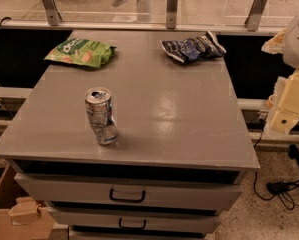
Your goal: Move redbull can near green rice chip bag
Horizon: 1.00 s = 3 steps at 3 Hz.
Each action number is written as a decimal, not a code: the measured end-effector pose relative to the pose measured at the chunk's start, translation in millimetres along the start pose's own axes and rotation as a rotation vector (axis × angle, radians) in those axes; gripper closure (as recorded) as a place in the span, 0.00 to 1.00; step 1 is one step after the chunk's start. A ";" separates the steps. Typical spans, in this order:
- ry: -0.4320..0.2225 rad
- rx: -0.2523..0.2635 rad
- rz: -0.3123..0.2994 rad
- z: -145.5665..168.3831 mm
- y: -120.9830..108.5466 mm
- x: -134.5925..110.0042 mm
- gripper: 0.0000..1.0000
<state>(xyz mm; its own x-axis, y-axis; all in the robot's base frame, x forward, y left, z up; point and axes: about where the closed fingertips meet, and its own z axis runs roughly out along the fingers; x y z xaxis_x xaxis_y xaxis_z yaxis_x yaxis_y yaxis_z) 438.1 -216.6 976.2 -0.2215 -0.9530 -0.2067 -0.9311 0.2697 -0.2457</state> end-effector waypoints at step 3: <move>-0.132 -0.099 -0.039 44.1 0.7 -44.7 0.00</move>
Offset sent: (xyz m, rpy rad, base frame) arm 0.0121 0.0168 -0.0163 0.0917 0.0378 0.0291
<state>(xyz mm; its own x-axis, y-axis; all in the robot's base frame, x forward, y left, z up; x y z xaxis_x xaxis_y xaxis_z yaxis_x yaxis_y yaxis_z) 460.1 -167.7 943.5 -0.1503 -0.9344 -0.3229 -0.9637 0.2114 -0.1632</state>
